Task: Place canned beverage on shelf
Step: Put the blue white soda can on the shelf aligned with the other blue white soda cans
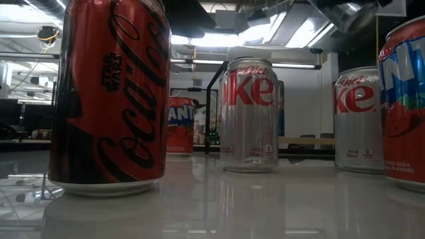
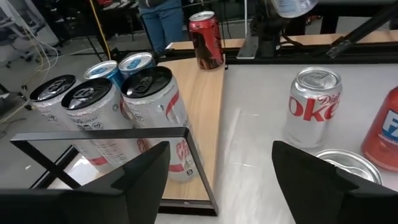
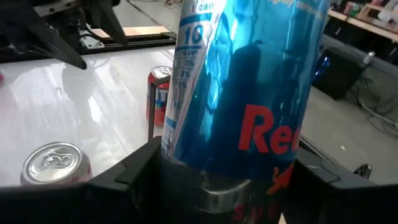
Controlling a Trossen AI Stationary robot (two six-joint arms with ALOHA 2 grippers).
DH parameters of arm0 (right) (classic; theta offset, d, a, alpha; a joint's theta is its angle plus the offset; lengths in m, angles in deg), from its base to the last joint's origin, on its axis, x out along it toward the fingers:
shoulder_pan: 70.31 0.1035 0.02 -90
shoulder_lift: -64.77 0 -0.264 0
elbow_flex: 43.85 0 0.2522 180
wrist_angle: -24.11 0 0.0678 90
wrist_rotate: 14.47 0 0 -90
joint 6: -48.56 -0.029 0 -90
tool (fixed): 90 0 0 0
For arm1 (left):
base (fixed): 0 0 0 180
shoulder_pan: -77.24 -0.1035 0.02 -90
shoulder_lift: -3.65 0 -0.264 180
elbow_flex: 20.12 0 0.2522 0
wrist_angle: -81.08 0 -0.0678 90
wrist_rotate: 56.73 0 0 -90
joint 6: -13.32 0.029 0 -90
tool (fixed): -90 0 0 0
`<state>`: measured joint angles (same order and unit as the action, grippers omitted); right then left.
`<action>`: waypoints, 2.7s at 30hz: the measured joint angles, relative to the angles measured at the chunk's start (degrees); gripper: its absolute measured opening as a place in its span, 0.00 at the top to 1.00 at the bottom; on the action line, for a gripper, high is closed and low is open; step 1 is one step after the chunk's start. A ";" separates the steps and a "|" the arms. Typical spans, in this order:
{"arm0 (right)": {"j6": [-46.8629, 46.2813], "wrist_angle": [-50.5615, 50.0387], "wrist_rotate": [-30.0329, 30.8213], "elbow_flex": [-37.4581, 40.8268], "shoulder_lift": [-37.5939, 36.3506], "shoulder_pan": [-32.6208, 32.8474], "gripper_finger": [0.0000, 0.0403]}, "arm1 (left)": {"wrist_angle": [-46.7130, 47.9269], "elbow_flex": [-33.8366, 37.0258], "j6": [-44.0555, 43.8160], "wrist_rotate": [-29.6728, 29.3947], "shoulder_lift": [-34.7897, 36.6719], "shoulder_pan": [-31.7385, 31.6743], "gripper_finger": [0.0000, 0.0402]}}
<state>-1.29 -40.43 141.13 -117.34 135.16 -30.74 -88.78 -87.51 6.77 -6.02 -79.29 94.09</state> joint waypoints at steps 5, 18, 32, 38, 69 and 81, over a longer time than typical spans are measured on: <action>11.52 6.98 0.04 0.00 0.37 -2.85 0.41 | 0.00 0.00 -3.06 4.56 0.00 -1.42 0.20; 42.46 27.75 0.90 0.02 5.94 -11.28 0.41 | -15.12 0.00 -3.37 6.82 0.00 -2.92 0.09; 55.02 39.55 0.33 0.02 9.70 -14.98 0.41 | -21.89 0.00 -1.83 7.10 0.00 -5.98 0.09; 55.29 43.15 -0.73 0.02 9.70 -15.34 0.41 | -24.07 0.00 -1.77 9.61 0.00 -7.34 0.09; 59.78 62.13 -11.71 0.04 17.11 -21.25 0.41 | -27.85 0.00 1.19 11.13 0.00 -7.99 0.10; 59.82 62.72 -12.81 0.04 17.11 -21.25 0.41 | -27.89 0.00 1.21 11.38 0.00 -9.08 0.14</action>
<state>58.53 22.29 128.32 -117.30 152.28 -51.98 -116.67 -87.51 7.98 5.36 -79.29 85.01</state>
